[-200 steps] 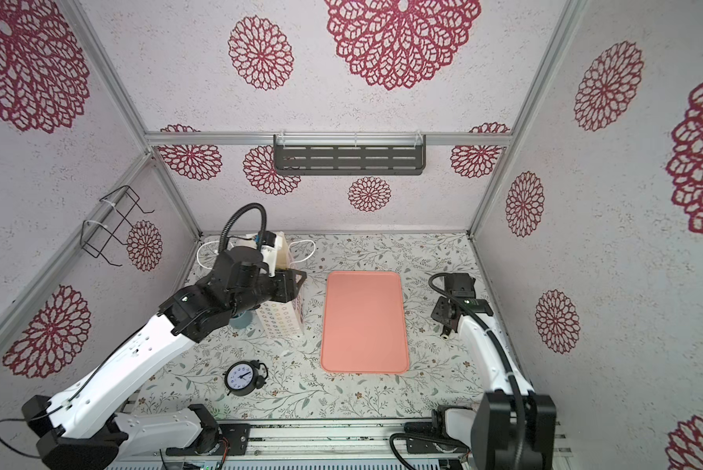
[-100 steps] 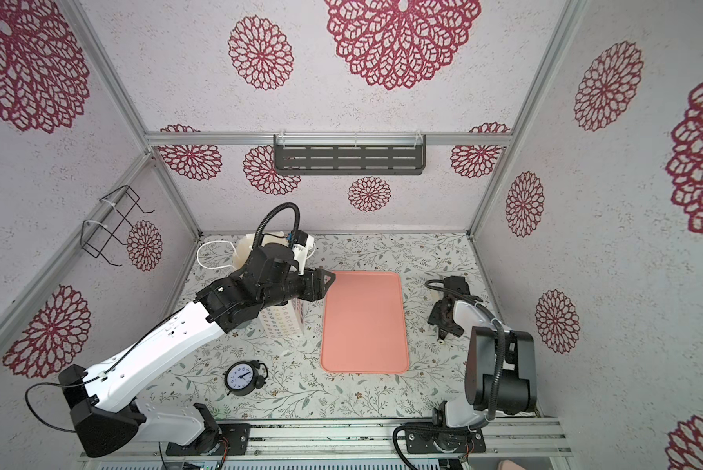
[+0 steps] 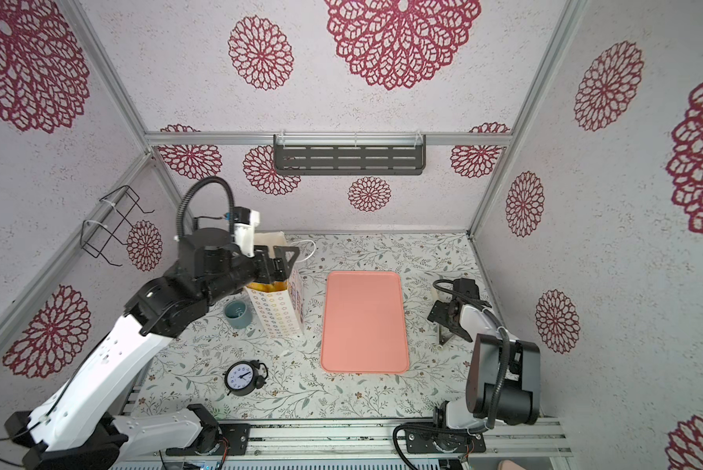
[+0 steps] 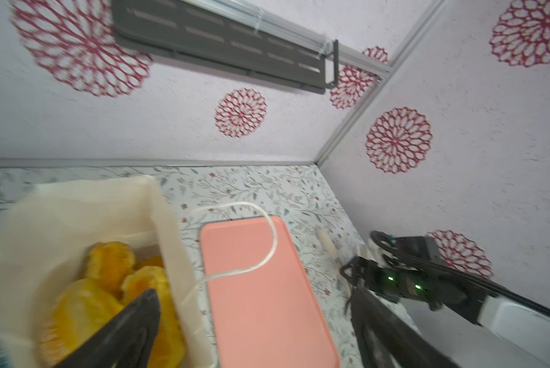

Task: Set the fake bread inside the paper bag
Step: 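Set the bag down with left gripper while right gripper withdraws the tongs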

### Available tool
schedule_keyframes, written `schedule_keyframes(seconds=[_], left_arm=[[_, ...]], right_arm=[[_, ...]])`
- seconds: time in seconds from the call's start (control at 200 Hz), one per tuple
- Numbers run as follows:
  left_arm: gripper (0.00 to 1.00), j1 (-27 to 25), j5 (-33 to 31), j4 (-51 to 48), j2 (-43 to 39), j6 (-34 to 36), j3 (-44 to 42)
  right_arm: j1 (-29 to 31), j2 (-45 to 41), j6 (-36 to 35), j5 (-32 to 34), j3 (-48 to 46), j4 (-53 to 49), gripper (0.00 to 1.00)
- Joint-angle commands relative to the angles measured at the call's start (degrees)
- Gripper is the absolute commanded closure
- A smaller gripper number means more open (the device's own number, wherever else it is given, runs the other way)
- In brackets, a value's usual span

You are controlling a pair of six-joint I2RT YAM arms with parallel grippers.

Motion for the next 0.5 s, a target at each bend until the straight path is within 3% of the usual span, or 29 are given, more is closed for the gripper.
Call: schedule_keyframes(seconds=[0.0,0.15,0.32,0.425,0.495], left_arm=[[0.03,4.57,-2.91,-4.66,-2.41,1.03,0.22],[0.03,11.99,-8.41,-5.71,-6.26,0.47,-3.16],[0.03,13.66,-14.76,7.27,-14.85,7.91,-18.49],[0.03,14.32,-30.95,14.44,-20.15,6.38,-28.50],[0.03,16.47,-33.96,15.03,-22.30,6.22,-33.01]], right_arm=[[-0.10,-3.59,1.13,0.61,1.19,-0.87,0.01],[0.28,-8.65,0.92,1.63,2.77,-0.99,0.01],[1.41,-12.97,1.97,6.37,7.11,-1.60,0.01],[1.33,-17.25,1.15,5.79,6.47,4.89,0.01],[1.33,-18.49,-0.23,7.67,5.65,8.81,0.01]])
